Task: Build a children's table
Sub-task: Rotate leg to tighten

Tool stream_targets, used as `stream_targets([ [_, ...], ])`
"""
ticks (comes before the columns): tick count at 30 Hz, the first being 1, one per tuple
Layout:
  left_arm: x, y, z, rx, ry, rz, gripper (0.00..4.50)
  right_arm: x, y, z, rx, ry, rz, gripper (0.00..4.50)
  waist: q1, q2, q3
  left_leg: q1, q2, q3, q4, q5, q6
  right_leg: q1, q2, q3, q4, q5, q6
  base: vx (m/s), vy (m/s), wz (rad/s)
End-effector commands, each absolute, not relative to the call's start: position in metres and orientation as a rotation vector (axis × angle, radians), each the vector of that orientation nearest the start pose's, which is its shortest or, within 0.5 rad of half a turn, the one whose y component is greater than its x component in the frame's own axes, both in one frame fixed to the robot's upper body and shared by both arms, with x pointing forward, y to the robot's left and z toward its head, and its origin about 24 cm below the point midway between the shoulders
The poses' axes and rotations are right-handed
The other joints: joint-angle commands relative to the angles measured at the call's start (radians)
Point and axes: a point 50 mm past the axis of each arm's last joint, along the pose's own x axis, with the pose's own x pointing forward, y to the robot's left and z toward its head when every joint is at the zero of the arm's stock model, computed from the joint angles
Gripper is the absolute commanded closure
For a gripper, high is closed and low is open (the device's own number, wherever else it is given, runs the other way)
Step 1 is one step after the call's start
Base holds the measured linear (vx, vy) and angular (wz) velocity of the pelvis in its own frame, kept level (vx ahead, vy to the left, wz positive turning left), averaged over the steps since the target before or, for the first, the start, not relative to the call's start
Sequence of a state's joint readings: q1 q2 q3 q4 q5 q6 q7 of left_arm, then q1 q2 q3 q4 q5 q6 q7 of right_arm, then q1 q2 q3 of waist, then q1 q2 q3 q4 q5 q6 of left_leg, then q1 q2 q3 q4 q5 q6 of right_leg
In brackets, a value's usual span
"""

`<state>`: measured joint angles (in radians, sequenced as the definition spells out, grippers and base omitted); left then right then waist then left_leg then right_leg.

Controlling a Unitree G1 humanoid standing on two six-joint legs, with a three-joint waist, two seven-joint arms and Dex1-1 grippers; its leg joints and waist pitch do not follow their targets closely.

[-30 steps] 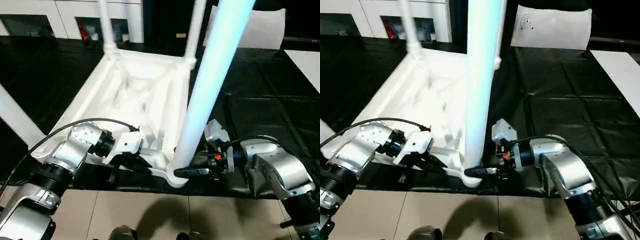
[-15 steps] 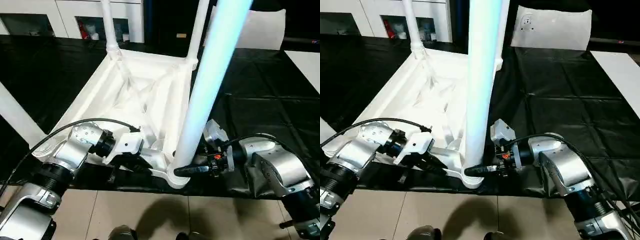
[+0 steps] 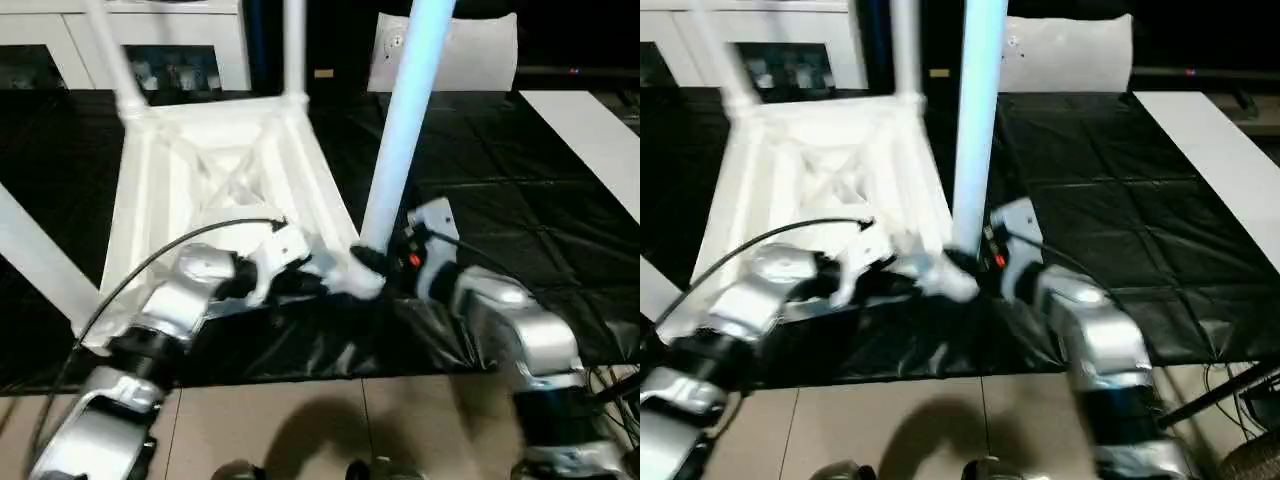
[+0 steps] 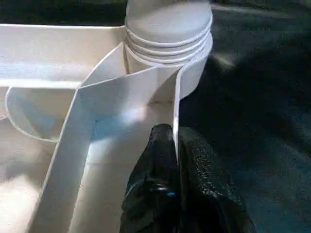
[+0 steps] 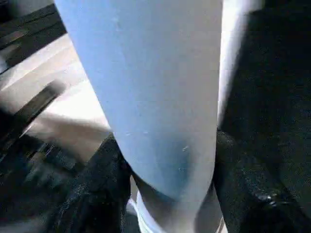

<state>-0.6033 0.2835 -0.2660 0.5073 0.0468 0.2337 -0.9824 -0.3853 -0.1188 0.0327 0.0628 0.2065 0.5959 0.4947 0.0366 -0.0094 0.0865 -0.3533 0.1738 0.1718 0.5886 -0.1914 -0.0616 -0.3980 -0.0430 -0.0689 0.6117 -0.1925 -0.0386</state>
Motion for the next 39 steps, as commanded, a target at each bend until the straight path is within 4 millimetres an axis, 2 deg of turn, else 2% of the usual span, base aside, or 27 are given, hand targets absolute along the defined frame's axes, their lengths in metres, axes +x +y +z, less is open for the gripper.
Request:
stream_targets([
  [1, 0.340, 0.072, 0.079, 0.309, 0.280, -0.990, 4.50, 0.301, -0.056, 0.069, 0.205, 0.379, 0.697, 2.48, 0.004, -0.004, -0.054, 0.000, 0.049, -0.025, -0.070, -0.150, 0.025, 0.047, -0.106, 0.062, -0.101, -0.381, -0.123, 0.000, 0.000, 0.00],
  [2, 0.342, 0.069, 0.080, 0.305, 0.275, -0.959, 4.50, 0.303, -0.055, 0.069, 0.209, 0.381, 0.663, 2.48, 0.001, -0.002, -0.053, 0.002, 0.052, -0.024, -0.072, -0.145, 0.021, 0.041, -0.105, 0.064, -0.099, -0.354, -0.133, 0.000, 0.000, 0.00],
  [6, 0.347, 0.062, 0.084, 0.282, 0.260, -0.866, 4.50, 0.309, -0.049, 0.070, 0.183, 0.364, 0.553, 2.48, 0.001, -0.003, -0.059, -0.002, 0.050, -0.021, -0.069, -0.101, 0.037, 0.051, -0.104, 0.067, -0.087, -0.212, -0.164, 0.000, 0.000, 0.00],
  [7, 0.344, 0.058, 0.084, 0.304, 0.253, -0.893, 4.50, 0.314, -0.049, 0.076, 0.196, 0.318, 0.506, 1.92, 0.002, -0.004, -0.062, -0.002, 0.050, -0.021, -0.068, -0.083, 0.049, 0.054, -0.105, 0.067, -0.082, -0.175, -0.171, 0.000, 0.000, 0.00],
  [10, 0.343, 0.058, 0.083, 0.310, 0.253, -0.914, 4.50, 0.315, -0.049, 0.078, 0.212, 0.302, 0.494, 1.69, -0.001, -0.001, -0.062, -0.008, 0.049, -0.021, -0.068, -0.065, 0.067, 0.059, -0.105, 0.066, -0.077, -0.116, -0.183, 0.000, 0.000, 0.00],
  [13, 0.341, 0.059, 0.082, 0.325, 0.256, -0.930, 4.50, 0.315, -0.050, 0.080, 0.210, 0.290, 0.489, 1.50, -0.005, 0.000, -0.060, -0.006, 0.049, -0.019, -0.068, -0.082, 0.073, 0.057, -0.105, 0.067, -0.082, -0.134, -0.185, 0.000, 0.000, 0.00],
  [14, 0.339, 0.062, 0.080, 0.330, 0.265, -0.945, 4.50, 0.316, -0.054, 0.082, 0.194, 0.268, 0.489, 1.33, -0.004, 0.002, -0.060, -0.004, 0.049, -0.019, -0.068, -0.087, 0.071, 0.057, -0.105, 0.067, -0.083, -0.142, -0.184, 0.000, 0.000, 0.00],
  [17, 0.337, 0.071, 0.076, 0.355, 0.274, -0.976, 4.50, 0.316, -0.066, 0.086, 0.189, 0.231, 0.517, 1.20, -0.003, 0.003, -0.060, -0.004, 0.052, -0.019, -0.070, -0.090, 0.072, 0.058, -0.105, 0.068, -0.083, -0.135, -0.181, 0.000, 0.000, 0.00],
  [19, 0.335, 0.077, 0.074, 0.379, 0.264, -1.006, 4.50, 0.314, -0.077, 0.089, 0.173, 0.187, 0.555, 0.90, -0.002, 0.002, -0.062, -0.006, 0.052, -0.019, -0.068, -0.082, 0.083, 0.061, -0.106, 0.068, -0.079, -0.099, -0.185, 0.000, 0.000, 0.00],
  [21, 0.332, 0.081, 0.072, 0.385, 0.263, -1.042, 4.50, 0.311, -0.087, 0.089, 0.158, 0.161, 0.601, 0.84, 0.000, 0.003, -0.061, -0.006, 0.052, -0.017, -0.067, -0.079, 0.093, 0.061, -0.106, 0.068, -0.080, -0.093, -0.192, 0.000, 0.000, 0.00],
  [23, 0.327, 0.090, 0.067, 0.419, 0.279, -1.111, 4.50, 0.303, -0.107, 0.088, 0.087, 0.152, 0.696, 0.78, 0.005, 0.001, -0.061, -0.006, 0.052, -0.017, -0.066, -0.080, 0.096, 0.063, -0.105, 0.068, -0.080, -0.099, -0.185, 0.000, 0.000, 0.00],
  [24, 0.327, 0.090, 0.067, 0.419, 0.279, -1.111, 4.50, 0.303, -0.107, 0.088, 0.087, 0.152, 0.696, 0.68, 0.005, 0.000, -0.059, -0.007, 0.052, -0.016, -0.067, -0.083, 0.103, 0.062, -0.103, 0.069, -0.081, -0.105, -0.179, 0.000, 0.000, 0.00],
  [25, 0.325, 0.093, 0.065, 0.435, 0.283, -1.145, 4.50, 0.299, -0.114, 0.087, 0.052, 0.153, 0.739, 0.56, 0.007, 0.004, -0.057, -0.007, 0.053, -0.017, -0.067, -0.100, 0.103, 0.061, -0.105, 0.066, -0.086, -0.138, -0.178, 0.000, 0.000, 0.00],
  [26, 0.323, 0.098, 0.063, 0.449, 0.303, -1.174, 4.50, 0.295, -0.122, 0.087, 0.020, 0.157, 0.785, 0.47, 0.007, 0.002, -0.057, -0.006, 0.053, -0.017, -0.067, -0.105, 0.100, 0.062, -0.105, 0.067, -0.086, -0.150, -0.173, 0.000, 0.000, 0.00],
  [29, 0.318, 0.106, 0.061, 0.497, 0.305, -1.268, 4.50, 0.289, -0.131, 0.089, -0.014, 0.164, 0.874, 0.30, 0.009, 0.003, -0.055, -0.005, 0.054, -0.018, -0.068, -0.125, 0.099, 0.057, -0.106, 0.067, -0.093, -0.213, -0.162, 0.000, 0.000, 0.00],
  [30, 0.315, 0.111, 0.062, 0.508, 0.304, -1.342, 4.50, 0.284, -0.137, 0.091, -0.040, 0.179, 0.955, 0.12, 0.009, 0.007, -0.056, -0.004, 0.054, -0.019, -0.068, -0.125, 0.096, 0.056, -0.104, 0.065, -0.092, -0.211, -0.165, 0.000, 0.000, 0.00],
  [32, 0.313, 0.114, 0.063, 0.497, 0.305, -1.382, 4.50, 0.282, -0.140, 0.091, -0.060, 0.190, 1.004, 0.12, 0.011, 0.004, -0.058, -0.005, 0.058, -0.019, -0.068, -0.109, 0.104, 0.059, -0.105, 0.066, -0.085, -0.171, -0.178, 0.000, 0.000, 0.00],
  [33, 0.310, 0.118, 0.067, 0.489, 0.302, -1.450, 4.50, 0.278, -0.144, 0.092, -0.097, 0.212, 1.092, 0.12, 0.013, 0.006, -0.059, -0.003, 0.058, -0.017, -0.066, -0.107, 0.107, 0.055, -0.106, 0.066, -0.084, -0.151, -0.191, 0.000, 0.000, 0.00],
  [39, 0.300, 0.126, 0.071, 0.526, 0.344, -1.631, 4.50, 0.274, -0.146, 0.090, -0.166, 0.251, 1.271, 0.12, 0.036, 0.004, -0.065, -0.002, 0.068, -0.016, -0.064, -0.066, 0.124, 0.055, -0.108, 0.062, -0.069, -0.067, -0.230, 0.000, 0.000, 0.00],
])
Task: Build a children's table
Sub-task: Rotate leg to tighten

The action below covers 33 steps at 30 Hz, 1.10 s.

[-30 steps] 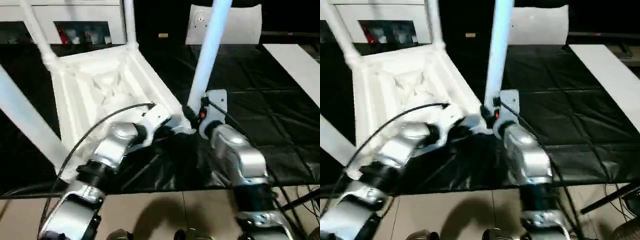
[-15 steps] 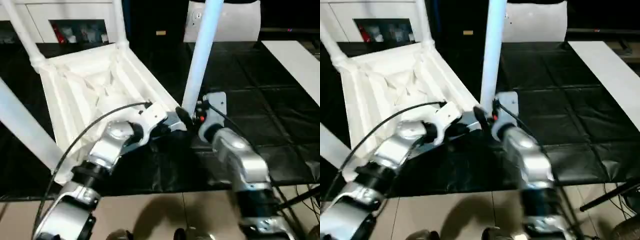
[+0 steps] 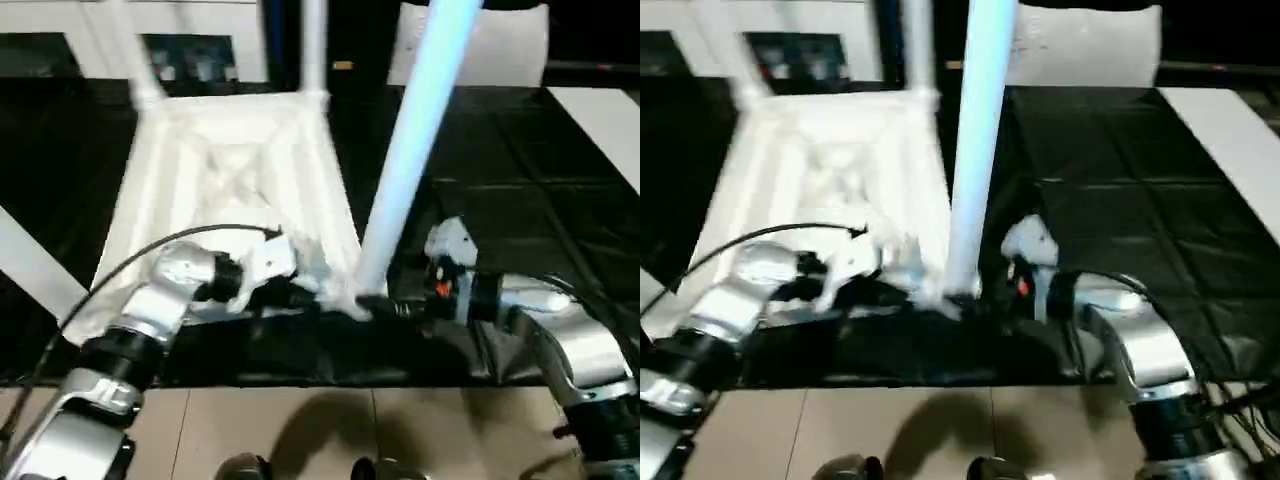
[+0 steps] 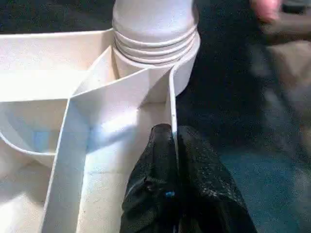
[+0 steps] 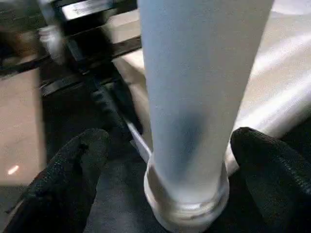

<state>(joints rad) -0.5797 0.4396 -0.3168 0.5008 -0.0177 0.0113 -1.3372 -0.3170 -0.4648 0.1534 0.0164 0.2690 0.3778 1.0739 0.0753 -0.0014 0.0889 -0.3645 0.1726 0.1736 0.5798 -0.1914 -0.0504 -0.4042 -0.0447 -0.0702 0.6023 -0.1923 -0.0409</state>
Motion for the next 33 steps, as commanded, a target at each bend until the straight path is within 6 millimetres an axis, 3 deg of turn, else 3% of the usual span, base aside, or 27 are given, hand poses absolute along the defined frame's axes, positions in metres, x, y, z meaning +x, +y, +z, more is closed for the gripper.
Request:
stream_targets([
  [1, 0.299, 0.127, 0.071, 0.536, 0.352, -1.651, 4.50, 0.274, -0.146, 0.089, -0.169, 0.259, 1.301, 0.12, 0.002, -0.002, -0.068, 0.010, 0.069, -0.017, -0.054, -0.063, 0.116, 0.061, -0.107, 0.063, -0.056, -0.055, -0.234, 0.000, 0.000, 0.00],
  [6, 0.295, 0.132, 0.072, 0.581, 0.378, -1.731, 4.50, 0.271, -0.143, 0.089, -0.160, 0.295, 1.427, 0.46, 0.013, -0.006, -0.067, 0.009, 0.073, -0.017, -0.053, -0.074, 0.112, 0.060, -0.110, 0.062, -0.055, -0.080, -0.236, 0.000, 0.000, 0.00],
  [7, 0.295, 0.134, 0.072, 0.592, 0.384, -1.742, 4.50, 0.270, -0.142, 0.088, -0.168, 0.309, 1.458, 0.70, 0.015, -0.004, -0.066, 0.010, 0.073, -0.017, -0.053, -0.085, 0.106, 0.058, -0.113, 0.063, -0.058, -0.098, -0.233, 0.000, 0.000, 0.00],
  [15, 0.295, 0.139, 0.074, 0.609, 0.395, -1.758, 4.50, 0.268, -0.140, 0.086, -0.152, 0.349, 1.548, 1.27, 0.016, -0.010, -0.065, 0.008, 0.068, -0.017, -0.054, -0.106, 0.083, 0.060, -0.113, 0.063, -0.064, -0.174, -0.207, 0.000, 0.000, 0.00],
  [21, 0.295, 0.139, 0.073, 0.609, 0.392, -1.762, 4.50, 0.268, -0.141, 0.084, -0.144, 0.361, 1.565, 1.72, 0.017, -0.006, -0.069, 0.007, 0.067, -0.017, -0.051, -0.077, 0.093, 0.060, -0.111, 0.062, -0.057, -0.115, -0.219, 0.000, 0.000, 0.00],
  [26, 0.294, 0.139, 0.071, 0.607, 0.390, -1.760, 4.50, 0.267, -0.140, 0.082, -0.130, 0.372, 1.580, 2.25, 0.019, -0.006, -0.068, 0.007, 0.068, -0.017, -0.052, -0.091, 0.091, 0.060, -0.112, 0.061, -0.059, -0.127, -0.221, 0.000, 0.000, 0.00],
  [33, 0.294, 0.141, 0.071, 0.606, 0.393, -1.750, 4.50, 0.262, -0.138, 0.079, -0.118, 0.390, 1.600, 2.45, 0.020, -0.007, -0.066, 0.007, 0.068, -0.017, -0.052, -0.091, 0.087, 0.059, -0.111, 0.062, -0.059, -0.132, -0.219, 0.000, 0.000, 0.00],
])
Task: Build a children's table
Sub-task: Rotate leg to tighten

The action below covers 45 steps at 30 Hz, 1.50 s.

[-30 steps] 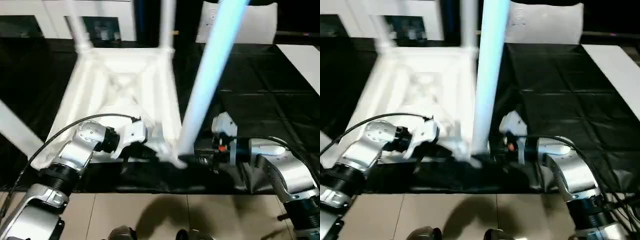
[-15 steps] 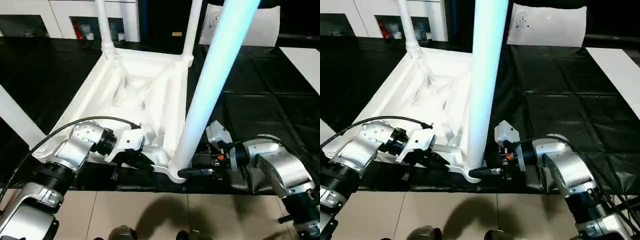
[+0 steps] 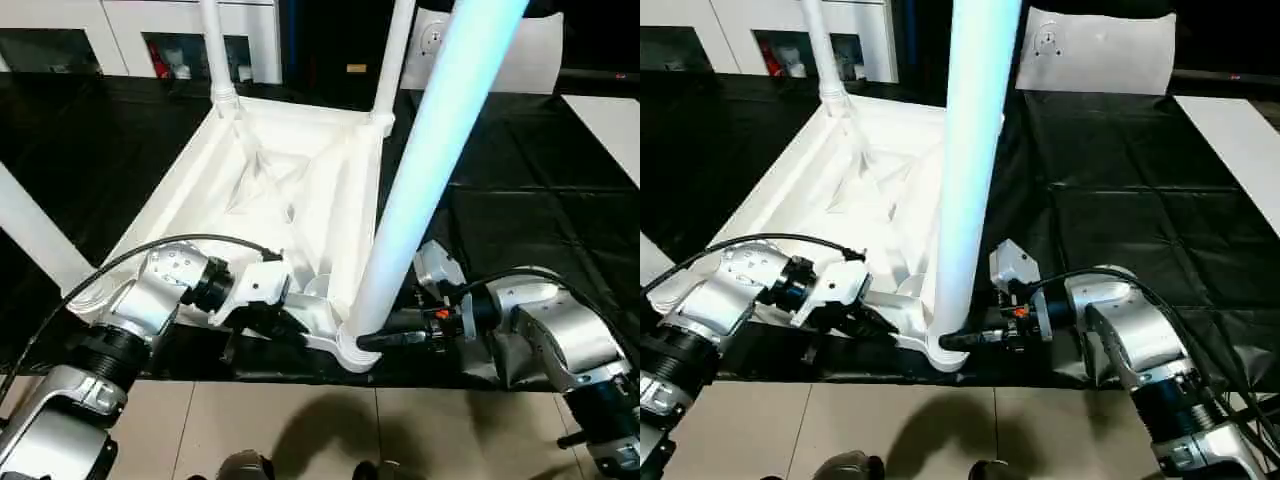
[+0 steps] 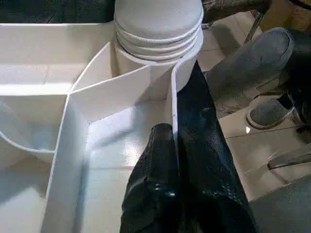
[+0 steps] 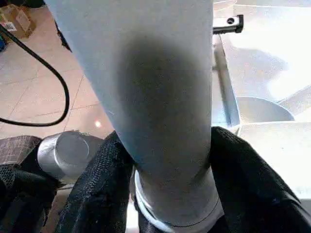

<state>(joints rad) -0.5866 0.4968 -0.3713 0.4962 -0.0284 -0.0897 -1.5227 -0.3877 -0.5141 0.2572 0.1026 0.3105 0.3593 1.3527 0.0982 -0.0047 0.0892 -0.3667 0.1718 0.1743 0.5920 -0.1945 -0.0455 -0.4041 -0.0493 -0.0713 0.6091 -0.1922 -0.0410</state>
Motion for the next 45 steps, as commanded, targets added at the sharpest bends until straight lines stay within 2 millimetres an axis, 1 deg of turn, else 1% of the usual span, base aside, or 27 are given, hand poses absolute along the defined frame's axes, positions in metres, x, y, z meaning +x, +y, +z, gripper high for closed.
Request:
stream_targets([
  [1, 0.294, 0.141, 0.071, 0.593, 0.391, -1.738, 4.50, 0.261, -0.138, 0.078, -0.110, 0.395, 1.601, 2.47, -0.002, -0.004, -0.067, 0.009, 0.069, -0.018, -0.064, -0.087, 0.083, 0.059, -0.106, 0.063, -0.065, -0.130, -0.219, 0.000, 0.000, 0.00],
  [5, 0.297, 0.136, 0.069, 0.520, 0.375, -1.673, 4.50, 0.258, -0.132, 0.075, -0.033, 0.373, 1.537, 2.48, -0.001, -0.002, -0.063, 0.011, 0.070, -0.018, -0.065, -0.093, 0.084, 0.056, -0.107, 0.064, -0.067, -0.134, -0.219, 0.000, 0.000, 0.00],
  [8, 0.301, 0.127, 0.069, 0.467, 0.346, -1.600, 4.50, 0.259, -0.123, 0.072, 0.010, 0.349, 1.430, 2.48, -0.005, -0.003, -0.053, 0.013, 0.068, -0.019, -0.072, -0.148, 0.060, 0.052, -0.108, 0.064, -0.084, -0.257, -0.189, 0.000, 0.000, 0.00],
  [9, 0.304, 0.119, 0.070, 0.435, 0.330, -1.544, 4.50, 0.265, -0.114, 0.067, 0.026, 0.342, 1.305, 2.48, -0.005, -0.003, -0.051, 0.016, 0.067, -0.019, -0.072, -0.167, 0.054, 0.049, -0.110, 0.064, -0.089, -0.298, -0.181, 0.000, 0.000, 0.00],
  [11, 0.307, 0.113, 0.069, 0.428, 0.338, -1.500, 4.50, 0.270, -0.107, 0.064, 0.042, 0.347, 1.217, 2.48, -0.018, -0.003, -0.044, 0.015, 0.062, -0.025, -0.079, -0.214, 0.022, 0.048, -0.109, 0.061, -0.099, -0.419, -0.151, 0.000, 0.000, 0.00],
  [12, 0.309, 0.111, 0.068, 0.436, 0.349, -1.471, 4.50, 0.272, -0.104, 0.063, 0.057, 0.349, 1.189, 2.48, -0.025, -0.006, -0.039, 0.017, 0.057, -0.029, -0.082, -0.246, 0.010, 0.048, -0.111, 0.059, -0.110, -0.518, -0.117, 0.000, 0.000, 0.00],
  [13, 0.313, 0.105, 0.068, 0.417, 0.346, -1.418, 4.50, 0.276, -0.097, 0.063, 0.091, 0.340, 1.138, 2.48, -0.032, -0.002, -0.039, 0.014, 0.056, -0.035, -0.084, -0.255, 0.001, 0.051, -0.114, 0.056, -0.116, -0.573, -0.089, 0.000, 0.000, 0.00],
  [15, 0.319, 0.095, 0.070, 0.376, 0.325, -1.329, 4.50, 0.282, -0.084, 0.064, 0.133, 0.321, 1.063, 2.48, -0.052, -0.005, -0.035, 0.021, 0.053, -0.035, -0.082, -0.291, -0.010, 0.038, -0.111, 0.054, -0.126, -0.628, -0.073, 0.000, 0.000, 0.00],
  [16, 0.323, 0.086, 0.073, 0.335, 0.311, -1.271, 4.50, 0.286, -0.075, 0.065, 0.139, 0.307, 1.013, 2.49, -0.059, -0.008, -0.040, 0.021, 0.049, -0.038, -0.079, -0.289, -0.010, 0.042, -0.113, 0.052, -0.129, -0.644, -0.060, 0.000, 0.000, 0.00],
  [18, 0.327, 0.078, 0.074, 0.307, 0.307, -1.214, 4.50, 0.290, -0.067, 0.065, 0.148, 0.305, 0.960, 2.50, -0.066, -0.007, -0.042, 0.011, 0.049, -0.037, -0.081, -0.256, 0.003, 0.048, -0.112, 0.052, -0.127, -0.594, -0.066, 0.000, 0.000, 0.00],
  [19, 0.331, 0.070, 0.075, 0.281, 0.309, -1.141, 4.50, 0.294, -0.058, 0.063, 0.179, 0.317, 0.884, 2.50, -0.070, -0.009, -0.041, 0.008, 0.053, -0.036, -0.085, -0.238, 0.010, 0.046, -0.108, 0.054, -0.119, -0.552, -0.074, 0.000, 0.000, 0.00],
  [20, 0.333, 0.066, 0.075, 0.268, 0.313, -1.102, 4.50, 0.296, -0.054, 0.062, 0.199, 0.328, 0.842, 2.50, -0.071, -0.006, -0.040, 0.013, 0.054, -0.035, -0.086, -0.245, 0.011, 0.040, -0.107, 0.053, -0.122, -0.548, -0.080, 0.000, 0.000, 0.00],
  [21, 0.333, 0.066, 0.075, 0.268, 0.313, -1.102, 4.50, 0.296, -0.054, 0.062, 0.199, 0.328, 0.842, 2.50, -0.071, -0.009, -0.044, 0.016, 0.051, -0.034, -0.082, -0.240, 0.012, 0.043, -0.110, 0.056, -0.123, -0.527, -0.089, 0.000, 0.000, 0.00],
  [22, 0.338, 0.056, 0.077, 0.237, 0.301, -0.995, 4.50, 0.300, -0.044, 0.058, 0.218, 0.355, 0.742, 2.50, -0.070, -0.006, -0.047, 0.017, 0.054, -0.031, -0.083, -0.208, 0.018, 0.041, -0.106, 0.061, -0.115, -0.453, -0.108, 0.000, 0.000, 0.00],
  [23, 0.339, 0.056, 0.077, 0.238, 0.298, -0.979, 4.50, 0.300, -0.043, 0.058, 0.216, 0.357, 0.730, 2.50, -0.072, -0.005, -0.046, 0.017, 0.055, -0.029, -0.084, -0.201, 0.019, 0.040, -0.104, 0.061, -0.113, -0.422, -0.119, 0.000, 0.000, 0.00],
  [25, 0.344, 0.049, 0.080, 0.254, 0.287, -0.873, 4.50, 0.306, -0.038, 0.056, 0.213, 0.372, 0.605, 2.50, -0.069, -0.009, -0.051, 0.018, 0.052, -0.026, -0.082, -0.172, 0.033, 0.047, -0.103, 0.063, -0.106, -0.339, -0.141, 0.000, 0.000, 0.00],
  [27, 0.345, 0.048, 0.081, 0.254, 0.286, -0.848, 4.50, 0.307, -0.037, 0.057, 0.214, 0.366, 0.584, 2.50, -0.067, -0.008, -0.053, 0.017, 0.050, -0.023, -0.081, -0.143, 0.048, 0.048, -0.103, 0.065, -0.103, -0.293, -0.153, 0.000, 0.000, 0.00],
  [28, 0.345, 0.047, 0.082, 0.258, 0.290, -0.841, 4.50, 0.309, -0.038, 0.058, 0.209, 0.347, 0.563, 1.94, -0.063, -0.005, -0.054, 0.018, 0.050, -0.022, -0.081, -0.122, 0.059, 0.050, -0.104, 0.066, -0.099, -0.252, -0.164, 0.000, 0.000, 0.00],
  [29, 0.345, 0.047, 0.082, 0.266, 0.289, -0.844, 4.50, 0.310, -0.039, 0.059, 0.205, 0.337, 0.555, 1.80, -0.063, -0.006, -0.056, 0.012, 0.050, -0.023, -0.080, -0.099, 0.072, 0.055, -0.104, 0.065, -0.094, -0.206, -0.172, 0.000, 0.000, 0.00],
  [32, 0.343, 0.049, 0.082, 0.284, 0.283, -0.875, 4.50, 0.311, -0.044, 0.061, 0.167, 0.306, 0.552, 1.69, -0.063, -0.005, -0.058, 0.010, 0.050, -0.022, -0.079, -0.079, 0.090, 0.059, -0.104, 0.064, -0.088, -0.145, -0.186, 0.000, 0.000, 0.00],
  [33, 0.342, 0.049, 0.082, 0.288, 0.283, -0.883, 4.50, 0.311, -0.045, 0.061, 0.149, 0.299, 0.550, 1.53, -0.064, -0.006, -0.056, 0.007, 0.050, -0.023, -0.080, -0.081, 0.095, 0.060, -0.104, 0.062, -0.089, -0.143, -0.188, 0.000, 0.000, 0.00],
  [34, 0.341, 0.049, 0.082, 0.293, 0.282, -0.887, 4.50, 0.311, -0.048, 0.060, 0.125, 0.288, 0.550, 1.39, -0.065, -0.001, -0.056, 0.005, 0.049, -0.024, -0.080, -0.084, 0.093, 0.062, -0.105, 0.061, -0.090, -0.156, -0.186, 0.000, 0.000, 0.00],
  [35, 0.341, 0.050, 0.081, 0.296, 0.281, -0.892, 4.50, 0.312, -0.050, 0.060, 0.121, 0.282, 0.552, 1.32, -0.066, -0.003, -0.056, 0.005, 0.050, -0.024, -0.081, -0.089, 0.092, 0.061, -0.105, 0.061, -0.092, -0.168, -0.184, 0.000, 0.000, 0.00],
  [37, 0.339, 0.056, 0.079, 0.315, 0.279, -0.922, 4.50, 0.313, -0.064, 0.063, 0.078, 0.234, 0.560, 1.12, -0.069, -0.005, -0.053, 0.004, 0.050, -0.024, -0.081, -0.116, 0.091, 0.062, -0.106, 0.061, -0.098, -0.214, -0.172, 0.000, 0.000, 0.00],
  [41, 0.335, 0.071, 0.075, 0.372, 0.272, -0.986, 4.50, 0.315, -0.093, 0.066, 0.000, 0.203, 0.557, 0.85, -0.073, -0.004, -0.053, 0.004, 0.051, -0.024, -0.080, -0.119, 0.094, 0.059, -0.105, 0.062, -0.099, -0.228, -0.170, 0.000, 0.000, 0.00],
  [44, 0.332, 0.083, 0.074, 0.397, 0.280, -1.034, 4.50, 0.312, -0.110, 0.073, 0.032, 0.178, 0.602, 0.59, -0.071, -0.005, -0.055, 0.003, 0.053, -0.023, -0.078, -0.094, 0.113, 0.062, -0.104, 0.064, -0.092, -0.174, -0.179, 0.000, 0.000, 0.00],
  [45, 0.331, 0.085, 0.073, 0.403, 0.280, -1.043, 4.50, 0.311, -0.112, 0.074, 0.033, 0.172, 0.616, 0.49, -0.070, -0.001, -0.058, 0.004, 0.054, -0.022, -0.076, -0.075, 0.123, 0.062, -0.103, 0.063, -0.087, -0.133, -0.190, 0.000, 0.000, 0.00],
])
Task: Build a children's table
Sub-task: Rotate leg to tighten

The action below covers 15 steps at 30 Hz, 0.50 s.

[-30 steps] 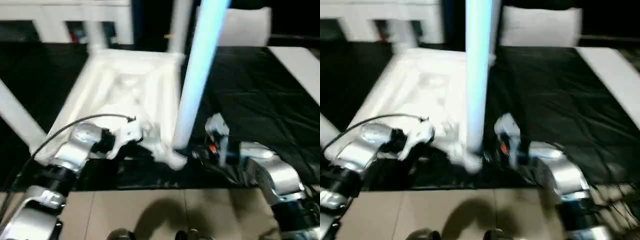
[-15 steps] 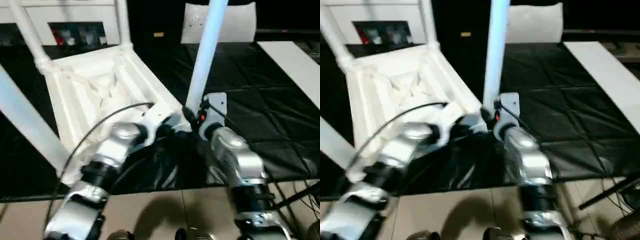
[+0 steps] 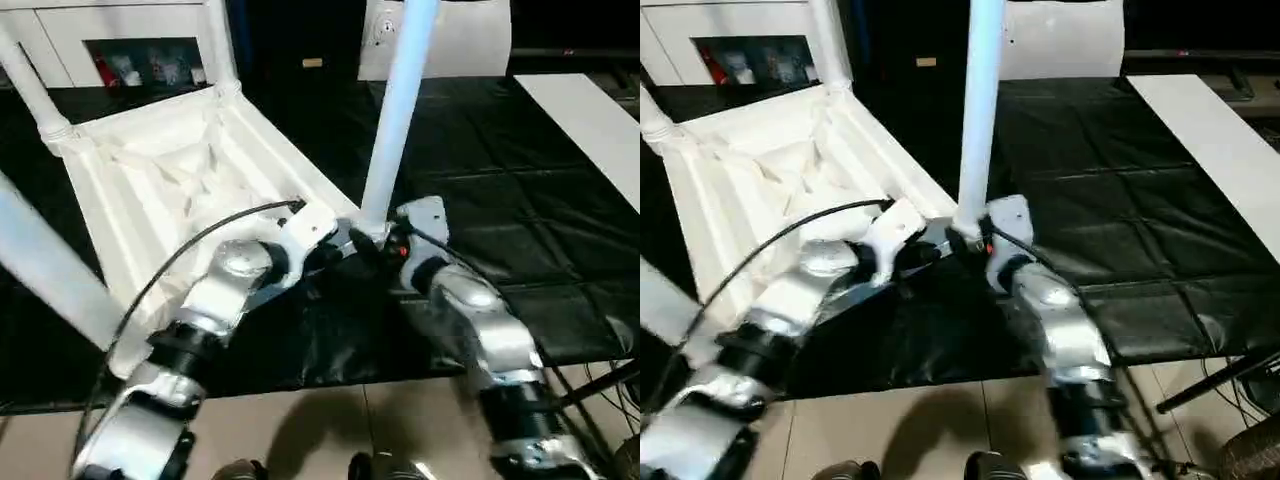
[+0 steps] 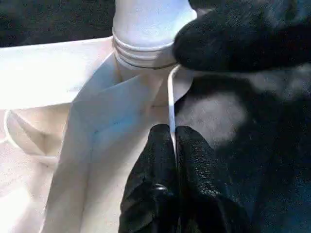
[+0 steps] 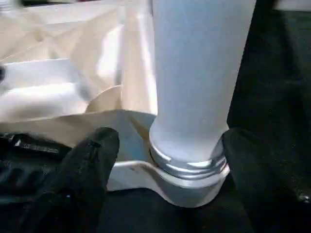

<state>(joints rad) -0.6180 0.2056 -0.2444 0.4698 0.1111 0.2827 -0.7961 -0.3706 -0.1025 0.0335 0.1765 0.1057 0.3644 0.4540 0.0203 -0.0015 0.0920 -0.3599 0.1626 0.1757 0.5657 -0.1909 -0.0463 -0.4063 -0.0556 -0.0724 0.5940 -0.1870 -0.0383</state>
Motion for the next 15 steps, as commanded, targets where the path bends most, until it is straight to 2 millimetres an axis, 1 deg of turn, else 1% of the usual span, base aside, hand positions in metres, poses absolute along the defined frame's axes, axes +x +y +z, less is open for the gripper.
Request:
stream_targets([
  [1, 0.328, 0.093, 0.071, 0.423, 0.292, -1.086, 4.50, 0.305, -0.122, 0.078, 0.010, 0.161, 0.688, 0.42, 0.012, -0.005, -0.063, -0.002, 0.064, -0.025, -0.048, -0.054, 0.133, 0.067, -0.095, 0.063, -0.066, -0.086, -0.204, 0.000, 0.000, 0.00],
  [2, 0.326, 0.096, 0.071, 0.433, 0.292, -1.127, 4.50, 0.301, -0.127, 0.079, -0.016, 0.162, 0.732, 0.36, 0.012, -0.005, -0.064, -0.003, 0.064, -0.023, -0.046, -0.045, 0.144, 0.067, -0.095, 0.065, -0.062, -0.056, -0.211, 0.000, 0.000, 0.00],
  [3, 0.325, 0.098, 0.070, 0.438, 0.291, -1.145, 4.50, 0.300, -0.129, 0.079, -0.027, 0.163, 0.751, 0.29, 0.016, -0.004, -0.067, -0.002, 0.067, -0.023, -0.044, -0.023, 0.159, 0.068, -0.095, 0.064, -0.052, 0.003, -0.225, 0.000, 0.000, 0.00],
  [4, 0.322, 0.103, 0.069, 0.462, 0.304, -1.183, 4.50, 0.295, -0.134, 0.081, -0.054, 0.166, 0.811, 0.20, 0.017, -0.004, -0.066, -0.003, 0.067, -0.023, -0.043, -0.026, 0.172, 0.065, -0.094, 0.061, -0.054, 0.009, -0.234, 0.000, 0.000, 0.00],
  [5, 0.322, 0.106, 0.068, 0.475, 0.315, -1.196, 4.50, 0.293, -0.136, 0.081, -0.065, 0.168, 0.841, 0.11, 0.019, -0.004, -0.065, -0.003, 0.068, -0.022, -0.043, -0.031, 0.173, 0.066, -0.096, 0.062, -0.055, 0.001, -0.234, 0.000, 0.000, 0.00],
  [6, 0.320, 0.109, 0.068, 0.491, 0.320, -1.220, 4.50, 0.290, -0.138, 0.082, -0.068, 0.181, 0.871, 0.05, 0.021, -0.001, -0.065, -0.002, 0.069, -0.022, -0.043, -0.047, 0.170, 0.064, -0.098, 0.062, -0.057, -0.025, -0.239, 0.000, 0.000, 0.00],
  [7, 0.318, 0.112, 0.068, 0.502, 0.325, -1.258, 4.50, 0.287, -0.140, 0.082, -0.075, 0.194, 0.916, 0.05, 0.021, -0.003, -0.064, -0.002, 0.070, -0.021, -0.044, -0.059, 0.161, 0.063, -0.098, 0.062, -0.059, -0.050, -0.240, 0.000, 0.000, 0.00],
  [8, 0.317, 0.114, 0.068, 0.507, 0.325, -1.287, 4.50, 0.286, -0.141, 0.083, -0.078, 0.204, 0.945, 0.01, 0.025, -0.002, -0.063, -0.001, 0.071, -0.023, -0.045, -0.071, 0.155, 0.064, -0.098, 0.060, -0.061, -0.076, -0.237, 0.000, 0.000, 0.00],
  [9, 0.314, 0.117, 0.068, 0.511, 0.327, -1.339, 4.50, 0.283, -0.143, 0.083, -0.089, 0.222, 0.994, 0.01, 0.024, -0.002, -0.062, -0.002, 0.071, -0.023, -0.046, -0.074, 0.151, 0.063, -0.098, 0.061, -0.062, -0.086, -0.234, 0.000, 0.000, 0.00],
  [10, 0.311, 0.119, 0.068, 0.509, 0.331, -1.380, 4.50, 0.281, -0.144, 0.083, -0.100, 0.233, 1.032, 0.01, 0.026, -0.002, -0.062, 0.001, 0.072, -0.022, -0.046, -0.085, 0.145, 0.062, -0.099, 0.061, -0.063, -0.102, -0.232, 0.000, 0.000, 0.00],
  [12, 0.307, 0.123, 0.070, 0.496, 0.344, -1.450, 4.50, 0.278, -0.145, 0.084, -0.121, 0.251, 1.113, 0.01, 0.030, -0.002, -0.064, 0.003, 0.073, -0.021, -0.046, -0.081, 0.136, 0.060, -0.098, 0.062, -0.061, -0.096, -0.235, 0.000, 0.000, 0.00],
  [13, 0.305, 0.124, 0.071, 0.491, 0.349, -1.492, 4.50, 0.277, -0.144, 0.085, -0.128, 0.251, 1.155, 0.01, 0.034, -0.005, -0.065, 0.003, 0.073, -0.020, -0.045, -0.073, 0.135, 0.061, -0.099, 0.063, -0.058, -0.081, -0.240, 0.000, 0.000, 0.00],
  [14, 0.305, 0.124, 0.071, 0.491, 0.349, -1.492, 4.50, 0.277, -0.144, 0.085, -0.128, 0.251, 1.155, 0.01, 0.038, -0.004, -0.065, 0.003, 0.073, -0.020, -0.044, -0.071, 0.137, 0.061, -0.099, 0.063, -0.057, -0.076, -0.241, 0.000, 0.000, 0.00],
  [15, 0.300, 0.128, 0.073, 0.501, 0.366, -1.585, 4.50, 0.276, -0.144, 0.086, -0.130, 0.255, 1.233, 0.01, 0.043, -0.004, -0.066, 0.003, 0.073, -0.019, -0.044, -0.063, 0.139, 0.060, -0.099, 0.062, -0.054, -0.066, -0.244, 0.000, 0.000, 0.00],
])
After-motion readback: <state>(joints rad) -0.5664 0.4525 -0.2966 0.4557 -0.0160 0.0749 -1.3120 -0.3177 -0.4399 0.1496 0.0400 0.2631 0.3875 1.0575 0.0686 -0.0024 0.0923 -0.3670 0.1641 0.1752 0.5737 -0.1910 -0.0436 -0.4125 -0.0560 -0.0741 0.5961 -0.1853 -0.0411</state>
